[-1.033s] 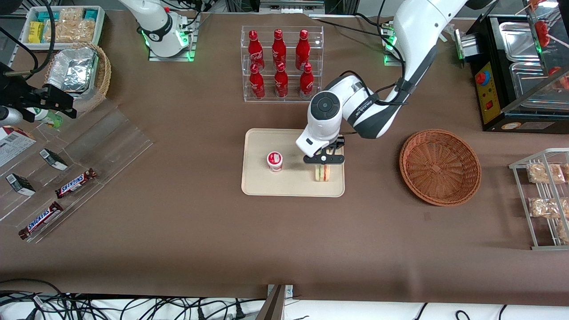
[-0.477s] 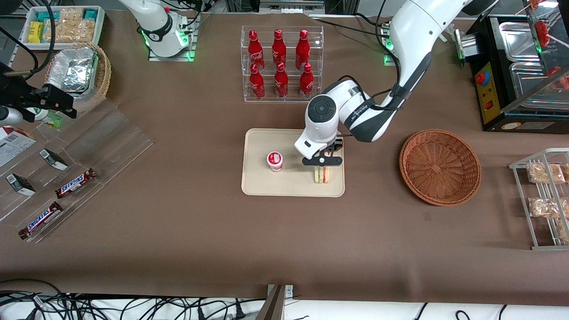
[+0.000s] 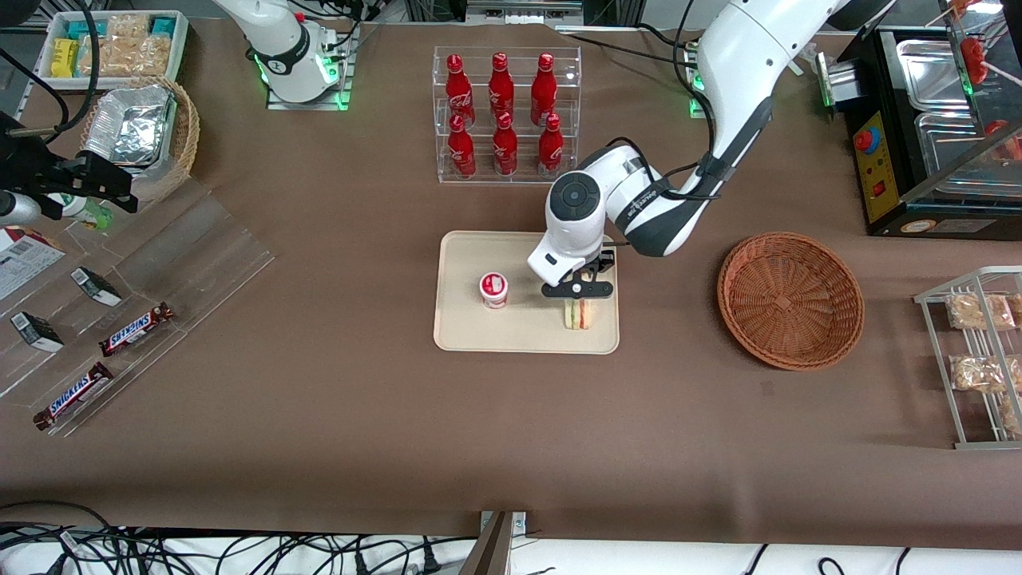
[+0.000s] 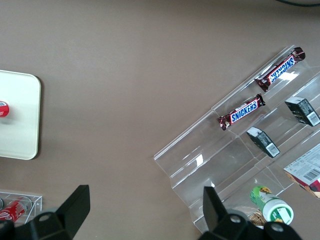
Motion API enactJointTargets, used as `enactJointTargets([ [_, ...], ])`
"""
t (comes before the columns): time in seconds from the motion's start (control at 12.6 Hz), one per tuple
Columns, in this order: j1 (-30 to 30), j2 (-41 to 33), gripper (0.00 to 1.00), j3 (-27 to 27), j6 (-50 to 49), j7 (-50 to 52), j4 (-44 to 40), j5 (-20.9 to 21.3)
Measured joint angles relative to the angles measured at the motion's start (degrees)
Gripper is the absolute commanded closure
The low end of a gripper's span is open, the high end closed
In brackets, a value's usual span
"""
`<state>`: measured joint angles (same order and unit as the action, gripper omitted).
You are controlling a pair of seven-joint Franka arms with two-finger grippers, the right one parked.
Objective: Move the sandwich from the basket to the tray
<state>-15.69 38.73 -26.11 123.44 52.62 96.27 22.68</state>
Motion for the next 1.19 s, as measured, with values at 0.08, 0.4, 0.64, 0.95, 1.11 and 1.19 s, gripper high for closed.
enactJointTargets([
  [0.08,0.0,0.1,0.03,0.0,0.0,0.1,0.0,0.0],
  [0.4,0.0,0.1,0.0,0.2,0.0,0.2,-0.2,0.0],
  [0.64,0.0,0.0,0.0,0.1,-0.3,0.6,-1.6,0.0],
  [0.95,0.4,-1.9,0.0,0.1,-7.4,0.7,-8.5,0.0],
  [1.11,1.8,-3.2,0.0,0.2,-10.8,0.8,-11.0,0.0],
  [1.19,3.1,-3.8,0.0,0.2,-11.2,0.8,-11.5,0.0],
])
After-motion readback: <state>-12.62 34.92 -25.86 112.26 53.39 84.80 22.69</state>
